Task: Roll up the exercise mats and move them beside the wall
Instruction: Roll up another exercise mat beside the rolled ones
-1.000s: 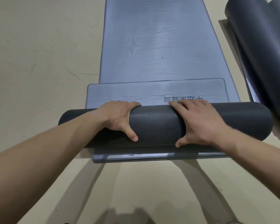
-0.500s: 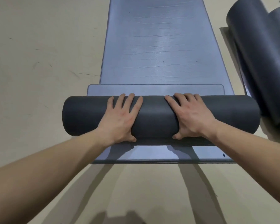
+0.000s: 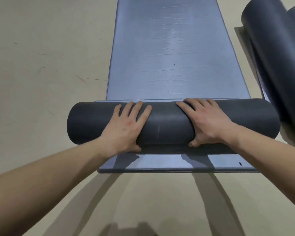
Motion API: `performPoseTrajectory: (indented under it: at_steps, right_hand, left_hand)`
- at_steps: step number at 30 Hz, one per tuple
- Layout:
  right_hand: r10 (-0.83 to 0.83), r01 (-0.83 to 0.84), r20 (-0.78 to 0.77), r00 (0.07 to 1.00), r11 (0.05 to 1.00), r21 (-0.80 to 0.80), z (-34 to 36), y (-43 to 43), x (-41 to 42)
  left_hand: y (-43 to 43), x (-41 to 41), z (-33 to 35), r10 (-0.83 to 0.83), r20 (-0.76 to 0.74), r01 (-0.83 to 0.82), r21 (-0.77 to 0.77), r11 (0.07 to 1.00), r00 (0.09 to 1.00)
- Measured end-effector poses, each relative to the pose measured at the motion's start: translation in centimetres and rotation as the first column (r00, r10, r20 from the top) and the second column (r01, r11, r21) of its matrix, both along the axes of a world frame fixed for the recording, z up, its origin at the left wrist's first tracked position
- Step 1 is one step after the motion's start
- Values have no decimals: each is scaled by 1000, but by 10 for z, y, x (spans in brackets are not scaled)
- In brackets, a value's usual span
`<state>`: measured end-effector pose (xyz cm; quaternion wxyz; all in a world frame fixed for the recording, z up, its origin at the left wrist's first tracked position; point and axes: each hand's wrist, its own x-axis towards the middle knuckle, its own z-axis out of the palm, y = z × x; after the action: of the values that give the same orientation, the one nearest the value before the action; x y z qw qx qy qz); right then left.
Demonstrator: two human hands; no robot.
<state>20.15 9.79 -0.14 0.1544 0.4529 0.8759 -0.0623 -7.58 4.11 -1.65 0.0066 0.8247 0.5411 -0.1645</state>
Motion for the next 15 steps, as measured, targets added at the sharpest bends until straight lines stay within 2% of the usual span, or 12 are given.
performPoseTrajectory:
  at_steps: [2, 5, 8, 10, 12, 14, 15]
  right_hand:
    - [-19, 19, 14, 1000, 1000, 10, -3, 4, -6]
    - [29, -38, 70, 997, 990, 134, -17, -3, -13]
    - [136, -148, 68, 988, 969, 201, -17, 16, -2]
    - [146, -161, 82, 986, 963, 215, -13, 30, 9]
    - [44, -66, 96, 994, 969, 239, -11, 29, 13]
    - [-205, 193, 27, 978, 952, 237, -11, 12, 10]
    - [-342, 348, -65, 937, 920, 182, -11, 1, 6]
  left_hand:
    - [26, -7, 10, -11, 42, 12, -32, 999, 999]
    - [58, -5, 31, 18, 44, -12, -128, 992, 999]
    - [42, 11, 26, 88, 36, -82, -139, 987, 995]
    - [23, 21, 24, 188, 93, -172, -157, 972, 978]
    - [8, 21, 22, 343, 259, -272, -274, 922, 903]
    - [-6, 15, 19, 502, 384, -309, -464, 831, 775]
    - [-12, 14, 17, 557, 403, -322, -516, 794, 727]
